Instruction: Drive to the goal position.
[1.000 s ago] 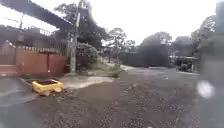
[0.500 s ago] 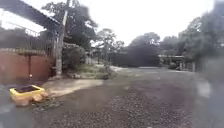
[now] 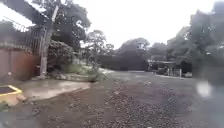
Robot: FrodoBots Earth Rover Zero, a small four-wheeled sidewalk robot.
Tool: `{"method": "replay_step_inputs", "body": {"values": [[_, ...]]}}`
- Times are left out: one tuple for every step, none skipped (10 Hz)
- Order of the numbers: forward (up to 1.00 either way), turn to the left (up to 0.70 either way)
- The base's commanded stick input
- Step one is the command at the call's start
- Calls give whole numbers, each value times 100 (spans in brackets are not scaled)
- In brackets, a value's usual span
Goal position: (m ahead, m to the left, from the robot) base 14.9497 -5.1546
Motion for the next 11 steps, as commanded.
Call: {"method": "replay_step_inputs", "body": {"values": [[50,-50],[50,-50],[50,-50],[50,-50],[50,-50],[50,-50],[50,-50],[50,-50],[50,-50],[50,-50],[50,-50]]}}
